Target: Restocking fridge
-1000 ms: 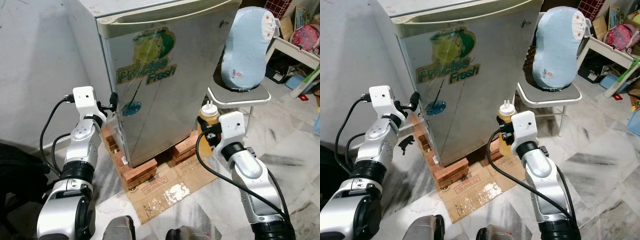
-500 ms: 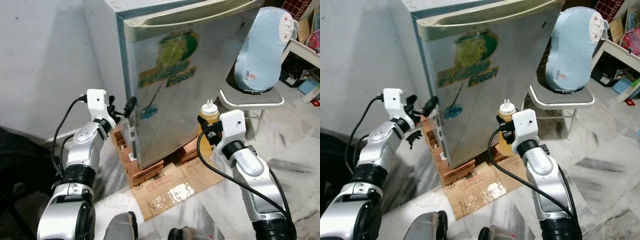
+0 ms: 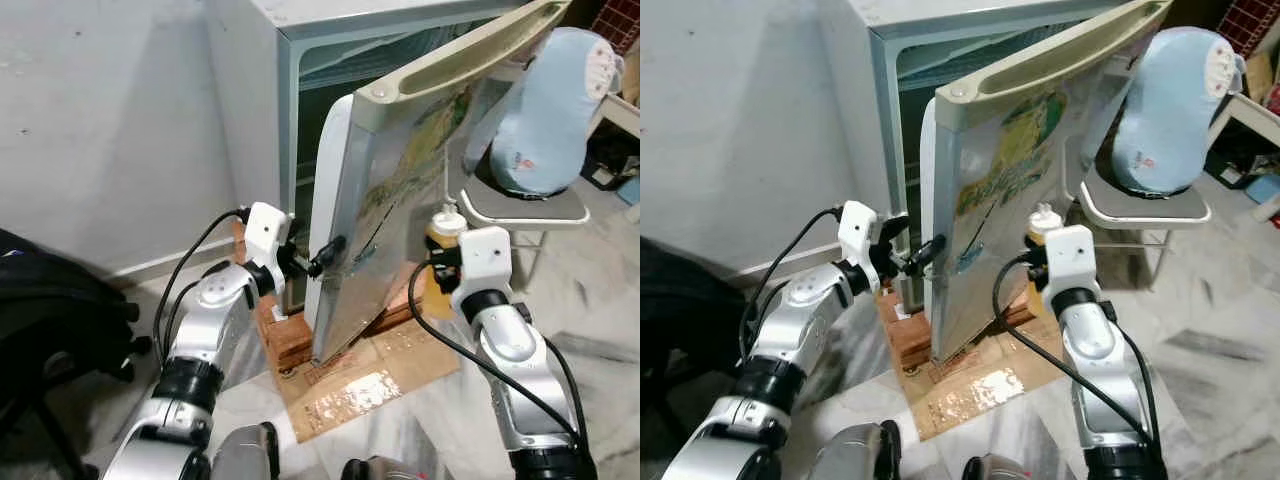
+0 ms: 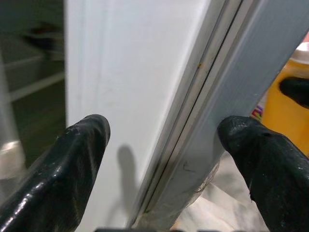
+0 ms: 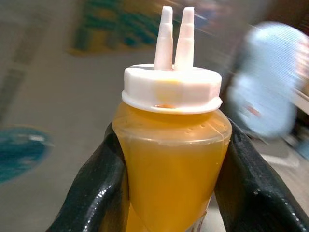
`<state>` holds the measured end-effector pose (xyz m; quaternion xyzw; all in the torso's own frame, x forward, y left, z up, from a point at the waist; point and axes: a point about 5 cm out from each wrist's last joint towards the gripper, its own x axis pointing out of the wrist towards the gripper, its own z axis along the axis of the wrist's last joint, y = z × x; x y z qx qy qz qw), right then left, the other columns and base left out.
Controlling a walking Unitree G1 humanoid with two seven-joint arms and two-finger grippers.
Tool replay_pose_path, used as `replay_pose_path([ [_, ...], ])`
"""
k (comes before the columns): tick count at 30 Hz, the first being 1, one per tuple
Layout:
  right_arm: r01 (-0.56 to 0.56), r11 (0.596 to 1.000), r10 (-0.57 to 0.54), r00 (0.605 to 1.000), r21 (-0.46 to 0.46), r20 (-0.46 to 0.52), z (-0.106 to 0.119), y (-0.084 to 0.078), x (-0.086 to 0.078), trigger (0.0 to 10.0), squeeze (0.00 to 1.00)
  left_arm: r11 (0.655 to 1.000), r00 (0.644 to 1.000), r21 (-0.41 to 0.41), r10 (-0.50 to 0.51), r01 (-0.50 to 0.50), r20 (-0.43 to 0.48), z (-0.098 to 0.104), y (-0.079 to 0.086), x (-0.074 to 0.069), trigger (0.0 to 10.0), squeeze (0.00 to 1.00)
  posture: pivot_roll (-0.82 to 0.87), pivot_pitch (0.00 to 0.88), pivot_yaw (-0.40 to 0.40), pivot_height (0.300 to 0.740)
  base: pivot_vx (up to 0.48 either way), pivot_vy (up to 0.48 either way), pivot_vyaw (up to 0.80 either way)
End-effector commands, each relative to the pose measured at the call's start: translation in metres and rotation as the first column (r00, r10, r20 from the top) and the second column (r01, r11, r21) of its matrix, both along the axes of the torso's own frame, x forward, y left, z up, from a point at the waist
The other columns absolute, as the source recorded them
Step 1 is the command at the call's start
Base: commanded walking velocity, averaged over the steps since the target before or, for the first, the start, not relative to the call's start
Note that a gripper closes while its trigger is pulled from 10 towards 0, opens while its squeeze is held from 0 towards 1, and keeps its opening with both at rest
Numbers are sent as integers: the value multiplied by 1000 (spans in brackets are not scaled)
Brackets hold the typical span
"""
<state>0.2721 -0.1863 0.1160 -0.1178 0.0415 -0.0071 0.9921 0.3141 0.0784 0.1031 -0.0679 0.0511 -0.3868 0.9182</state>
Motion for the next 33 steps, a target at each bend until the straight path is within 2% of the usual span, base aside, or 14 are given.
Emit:
replay_pose_path([
  [1,61,998,-61,998,-15,-13,-3,-9,-2,10000,0,998,998,1,-65,65,28,10,-23,-3,10000,0,-64,84,-41,740,0,-266,-800],
  [6,148,988,-149,989,-35,-24,-6,-17,-2,10000,0,996,996,-1,-87,87,29,11,-30,-8,10000,0,-61,75,-35,740,0,-343,-800],
  [12,172,985,-172,984,-24,-32,-8,-19,-2,10000,0,995,995,-5,-98,98,34,13,-34,-8,10000,0,-61,71,-30,740,0,-441,-640],
  [24,191,982,-191,981,2,-38,-10,-16,-3,10000,0,993,993,-1,-115,116,34,13,-42,-13,10000,0,-58,76,-22,740,0,-408,0],
  [33,216,976,-216,976,9,-35,-11,-17,-3,10000,0,991,990,-4,-134,134,32,14,-55,-18,10000,0,-64,74,-14,740,0,-350,0],
])
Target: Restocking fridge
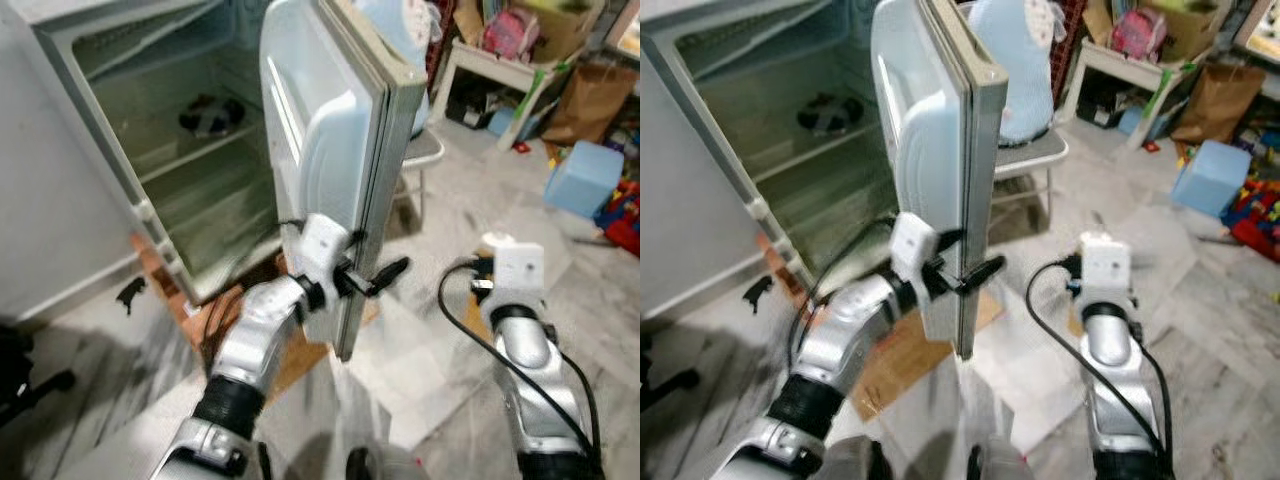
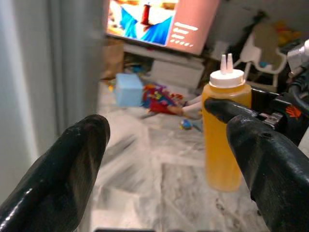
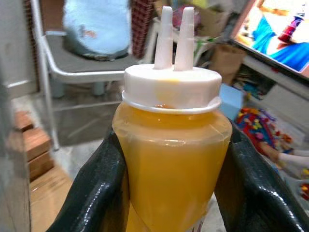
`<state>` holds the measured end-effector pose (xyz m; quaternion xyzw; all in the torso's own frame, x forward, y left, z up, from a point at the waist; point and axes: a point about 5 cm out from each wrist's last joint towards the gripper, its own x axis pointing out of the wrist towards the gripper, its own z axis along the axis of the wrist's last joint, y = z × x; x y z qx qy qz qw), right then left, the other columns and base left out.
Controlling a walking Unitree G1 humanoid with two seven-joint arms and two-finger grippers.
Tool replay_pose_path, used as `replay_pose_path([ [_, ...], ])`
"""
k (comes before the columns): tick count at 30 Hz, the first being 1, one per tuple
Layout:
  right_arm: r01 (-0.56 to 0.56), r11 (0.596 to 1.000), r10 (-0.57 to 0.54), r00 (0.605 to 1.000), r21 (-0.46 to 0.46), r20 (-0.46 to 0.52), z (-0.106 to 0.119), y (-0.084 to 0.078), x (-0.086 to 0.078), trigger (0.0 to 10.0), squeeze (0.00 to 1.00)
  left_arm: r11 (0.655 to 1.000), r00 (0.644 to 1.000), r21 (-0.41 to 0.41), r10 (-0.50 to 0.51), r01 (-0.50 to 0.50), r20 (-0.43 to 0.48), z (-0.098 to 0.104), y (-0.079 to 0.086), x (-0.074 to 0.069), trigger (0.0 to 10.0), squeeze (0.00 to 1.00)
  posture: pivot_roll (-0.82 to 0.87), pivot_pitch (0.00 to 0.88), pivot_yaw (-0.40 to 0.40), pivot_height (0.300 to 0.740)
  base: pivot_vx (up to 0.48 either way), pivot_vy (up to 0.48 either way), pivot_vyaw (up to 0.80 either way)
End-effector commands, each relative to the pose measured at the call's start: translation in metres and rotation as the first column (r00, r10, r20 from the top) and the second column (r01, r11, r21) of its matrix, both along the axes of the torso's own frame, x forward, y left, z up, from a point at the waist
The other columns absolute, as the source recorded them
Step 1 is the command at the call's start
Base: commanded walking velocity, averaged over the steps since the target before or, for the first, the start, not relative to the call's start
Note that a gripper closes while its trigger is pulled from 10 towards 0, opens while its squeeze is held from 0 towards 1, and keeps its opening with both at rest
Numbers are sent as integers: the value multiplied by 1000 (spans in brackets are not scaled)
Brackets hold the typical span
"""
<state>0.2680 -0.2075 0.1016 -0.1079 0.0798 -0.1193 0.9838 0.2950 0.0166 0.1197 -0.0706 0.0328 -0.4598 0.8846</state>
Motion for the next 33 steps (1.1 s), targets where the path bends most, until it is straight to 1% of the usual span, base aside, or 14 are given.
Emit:
replay_pose_path([
  [1,-13,1000,13,1000,4,18,4,4,2,10000,0,999,1000,26,21,-21,-4,-3,5,1,10000,0,-65,73,-14,740,0,-341,0],
  [5,-11,1000,11,1000,4,19,4,4,2,10000,0,999,1000,29,19,-19,0,-3,4,0,10000,0,-65,73,-14,740,0,-85,0],
  [6,-10,1000,10,1000,7,22,5,5,5,10000,0,995,996,33,92,-92,4,-4,13,3,10000,0,-62,70,-12,740,0,0,0],
  [8,-10,1000,10,1000,9,23,5,5,6,10000,0,990,990,34,140,-140,6,-4,19,5,10000,0,-62,70,-12,740,0,0,0],
  [9,-11,1000,11,1000,11,26,6,6,7,10000,0,971,971,32,237,-237,-1,-6,36,7,10000,0,-61,68,-12,740,0,0,0],
  [10,-11,1000,11,1000,11,26,6,6,7,10000,0,971,971,32,237,-237,-1,-6,36,7,10000,0,-61,68,-12,740,0,0,0],
  [11,-11,1000,11,1000,13,26,6,6,7,10000,0,950,951,35,309,-309,6,-8,51,7,10000,0,-53,69,-13,740,0,0,0],
  [13,-11,1000,10,1000,14,26,6,5,7,10000,0,942,943,36,332,-332,12,-8,55,7,10000,0,-47,70,-14,740,0,0,0],
  [15,-14,1000,13,1000,19,25,5,7,10,10000,0,868,869,56,493,-494,33,-10,83,6,10000,0,-36,72,-18,740,0,0,0],
  [19,-26,999,25,999,28,31,6,10,15,10000,0,743,747,76,663,-664,46,-13,111,2,10000,0,-23,71,-26,740,0,0,0],
  [21,-32,999,31,999,30,34,7,12,18,10000,0,705,708,79,706,-705,25,-17,118,-2,10000,0,-18,69,-30,740,0,0,0],
  [22,-32,999,31,999,30,34,7,12,18,10000,0,705,708,79,706,-705,25,-17,118,-2,10000,0,-18,69,-30,740,0,0,0],
  [25,-45,998,44,998,39,41,8,13,22,10000,0,668,674,111,739,-736,21,-22,125,-4,10000,0,-18,67,-29,740,0,0,0],
  [33,-68,995,65,996,71,53,9,14,25,10000,0,640,647,105,761,-761,42,-20,131,-7,10000,0,-17,67,-24,740,63,0,0],
])
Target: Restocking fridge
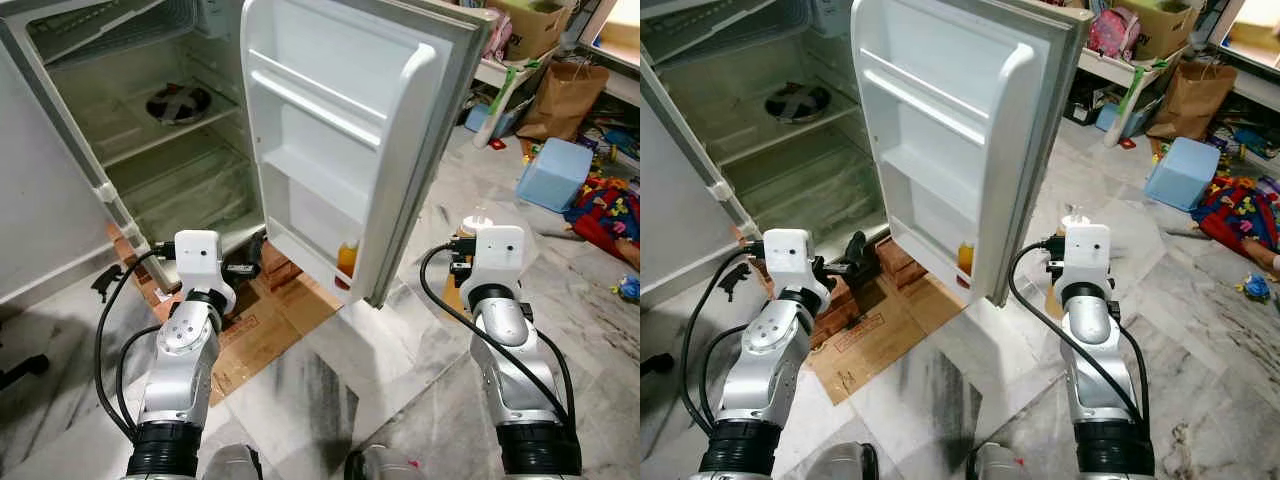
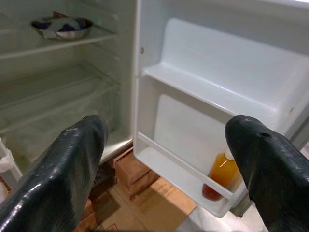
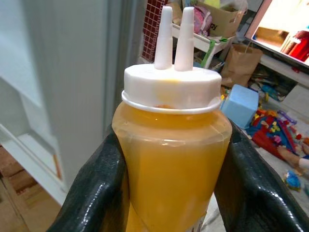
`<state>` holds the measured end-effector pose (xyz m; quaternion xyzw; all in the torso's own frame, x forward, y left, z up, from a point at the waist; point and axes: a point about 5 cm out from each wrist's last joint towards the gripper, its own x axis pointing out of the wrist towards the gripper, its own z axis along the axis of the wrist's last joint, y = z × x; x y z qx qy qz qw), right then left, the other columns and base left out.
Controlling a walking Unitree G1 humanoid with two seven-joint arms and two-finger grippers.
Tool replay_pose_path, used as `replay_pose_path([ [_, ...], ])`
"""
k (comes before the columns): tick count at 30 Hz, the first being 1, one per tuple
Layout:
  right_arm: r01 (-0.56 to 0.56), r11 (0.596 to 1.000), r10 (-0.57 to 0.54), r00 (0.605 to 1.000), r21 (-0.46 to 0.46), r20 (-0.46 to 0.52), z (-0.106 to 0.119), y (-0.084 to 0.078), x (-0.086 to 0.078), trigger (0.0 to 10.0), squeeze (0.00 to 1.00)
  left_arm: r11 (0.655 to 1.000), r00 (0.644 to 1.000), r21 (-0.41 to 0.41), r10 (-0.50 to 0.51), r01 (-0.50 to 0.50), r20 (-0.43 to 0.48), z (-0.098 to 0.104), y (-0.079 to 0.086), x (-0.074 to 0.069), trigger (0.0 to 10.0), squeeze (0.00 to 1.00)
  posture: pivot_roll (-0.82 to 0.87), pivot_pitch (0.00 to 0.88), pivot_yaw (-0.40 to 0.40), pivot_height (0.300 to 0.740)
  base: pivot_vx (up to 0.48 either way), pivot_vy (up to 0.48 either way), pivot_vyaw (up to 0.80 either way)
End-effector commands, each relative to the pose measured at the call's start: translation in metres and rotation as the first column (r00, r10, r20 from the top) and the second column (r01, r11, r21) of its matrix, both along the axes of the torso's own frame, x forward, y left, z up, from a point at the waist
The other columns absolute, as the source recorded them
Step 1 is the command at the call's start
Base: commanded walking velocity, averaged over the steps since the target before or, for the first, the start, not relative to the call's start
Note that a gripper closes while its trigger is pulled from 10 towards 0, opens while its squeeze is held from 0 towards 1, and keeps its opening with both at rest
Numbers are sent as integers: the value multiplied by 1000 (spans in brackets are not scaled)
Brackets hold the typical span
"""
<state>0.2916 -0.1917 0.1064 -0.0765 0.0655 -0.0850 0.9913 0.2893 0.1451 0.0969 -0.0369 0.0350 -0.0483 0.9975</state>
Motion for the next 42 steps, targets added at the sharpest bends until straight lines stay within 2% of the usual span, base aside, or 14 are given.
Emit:
replay_pose_path([
  [1,-2,1000,2,1000,12,23,4,-1,2,10000,0,1000,1000,16,13,-13,13,2,3,-2,10000,0,-17,67,-24,740,251,0,0],
  [6,-38,998,37,999,42,18,4,7,7,10000,0,1000,1000,13,15,-15,10,2,5,-3,10000,0,-7,69,-23,740,406,0,-223],
  [10,-46,998,45,999,36,28,5,8,8,10000,0,1000,1000,14,17,-17,10,2,5,-3,10000,0,-6,68,-24,740,455,0,-564],
  [17,-45,998,44,998,37,37,7,5,12,10000,0,1000,1000,-8,11,-11,2,2,0,-3,10000,0,-11,68,-23,740,423,0,0],
  [24,-42,998,40,999,37,37,7,5,12,10000,0,1000,1000,12,21,-21,-6,1,0,-3,10000,0,-10,69,-23,740,0,0,0],
  [30,-37,998,36,999,41,35,6,3,13,10000,0,1000,999,19,13,-13,-29,-3,6,-8,10000,0,-3,72,-22,740,0,0,0],
  [42,-38,998,36,998,48,44,7,6,15,10000,0,999,999,46,26,-24,-35,-2,13,-9,10000,0,3,77,-16,740,0,409,-547],
])
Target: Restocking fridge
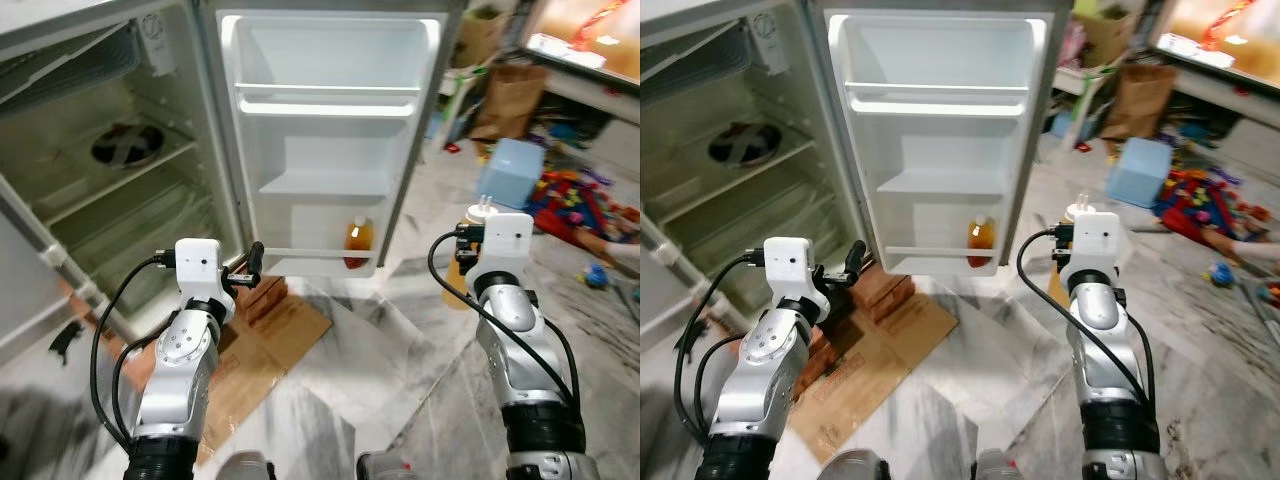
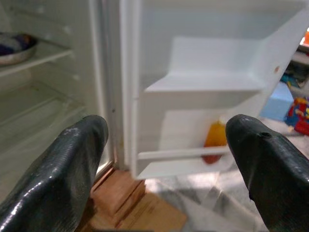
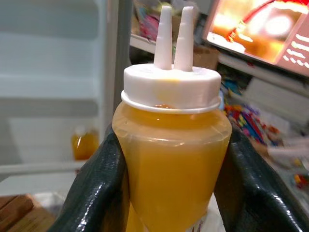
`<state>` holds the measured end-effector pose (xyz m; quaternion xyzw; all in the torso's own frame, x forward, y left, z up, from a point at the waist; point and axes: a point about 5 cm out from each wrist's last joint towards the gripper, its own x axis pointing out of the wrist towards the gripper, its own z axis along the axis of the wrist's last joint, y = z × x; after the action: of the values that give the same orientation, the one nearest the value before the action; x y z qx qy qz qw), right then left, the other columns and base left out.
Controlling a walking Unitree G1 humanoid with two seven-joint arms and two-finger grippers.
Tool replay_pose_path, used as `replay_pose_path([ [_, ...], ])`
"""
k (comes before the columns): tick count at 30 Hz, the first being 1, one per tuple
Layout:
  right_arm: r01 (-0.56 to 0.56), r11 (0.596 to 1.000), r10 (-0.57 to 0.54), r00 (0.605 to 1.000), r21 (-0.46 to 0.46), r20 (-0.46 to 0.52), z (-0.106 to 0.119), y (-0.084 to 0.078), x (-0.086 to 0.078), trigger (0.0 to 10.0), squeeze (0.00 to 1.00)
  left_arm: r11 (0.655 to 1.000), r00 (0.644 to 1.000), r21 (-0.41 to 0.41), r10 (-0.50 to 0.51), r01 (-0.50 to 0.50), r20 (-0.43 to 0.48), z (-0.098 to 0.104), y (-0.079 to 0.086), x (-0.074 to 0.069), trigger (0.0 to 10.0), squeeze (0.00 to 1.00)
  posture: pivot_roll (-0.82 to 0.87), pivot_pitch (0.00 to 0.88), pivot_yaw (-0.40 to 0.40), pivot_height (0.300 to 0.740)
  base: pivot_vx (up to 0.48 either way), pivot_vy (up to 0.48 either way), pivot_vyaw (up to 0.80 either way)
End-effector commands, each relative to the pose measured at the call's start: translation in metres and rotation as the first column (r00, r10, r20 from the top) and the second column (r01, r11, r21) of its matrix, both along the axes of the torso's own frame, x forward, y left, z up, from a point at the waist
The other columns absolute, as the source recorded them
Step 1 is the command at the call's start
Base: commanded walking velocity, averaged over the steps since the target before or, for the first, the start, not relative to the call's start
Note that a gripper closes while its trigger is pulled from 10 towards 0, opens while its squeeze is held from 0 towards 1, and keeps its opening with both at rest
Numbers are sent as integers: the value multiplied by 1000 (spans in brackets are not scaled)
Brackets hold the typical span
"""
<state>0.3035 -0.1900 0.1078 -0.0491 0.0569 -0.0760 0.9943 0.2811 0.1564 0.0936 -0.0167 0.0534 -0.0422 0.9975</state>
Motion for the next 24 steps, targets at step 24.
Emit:
replay_pose_path([
  [24,-66,998,65,996,13,58,9,13,5,10000,0,997,997,55,60,-62,38,8,18,-5,10000,0,23,80,-2,740,100,0,0],
])
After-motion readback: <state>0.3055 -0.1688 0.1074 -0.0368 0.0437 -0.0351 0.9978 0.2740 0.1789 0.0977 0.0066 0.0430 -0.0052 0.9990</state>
